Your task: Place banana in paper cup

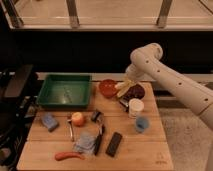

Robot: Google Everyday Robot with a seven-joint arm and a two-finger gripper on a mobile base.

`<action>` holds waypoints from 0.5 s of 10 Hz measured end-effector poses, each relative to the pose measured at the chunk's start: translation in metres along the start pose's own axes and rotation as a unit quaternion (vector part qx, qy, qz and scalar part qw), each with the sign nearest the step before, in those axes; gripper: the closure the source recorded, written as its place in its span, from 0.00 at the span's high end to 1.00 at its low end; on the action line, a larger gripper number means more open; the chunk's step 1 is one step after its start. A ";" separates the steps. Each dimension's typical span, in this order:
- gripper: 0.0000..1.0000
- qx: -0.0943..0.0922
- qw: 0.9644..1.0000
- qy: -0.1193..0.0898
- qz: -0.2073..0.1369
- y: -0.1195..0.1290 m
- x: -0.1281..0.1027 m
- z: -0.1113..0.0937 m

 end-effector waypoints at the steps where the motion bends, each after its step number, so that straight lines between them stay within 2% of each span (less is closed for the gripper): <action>1: 0.00 -0.006 1.000 0.012 0.021 0.021 0.011 -0.011; 3: 0.00 -0.018 0.999 0.019 0.041 0.054 0.002 -0.023; 4: 0.05 -0.025 0.998 0.018 0.050 0.068 -0.008 -0.024; 5: 0.14 -0.031 0.998 0.015 0.061 0.082 -0.015 -0.020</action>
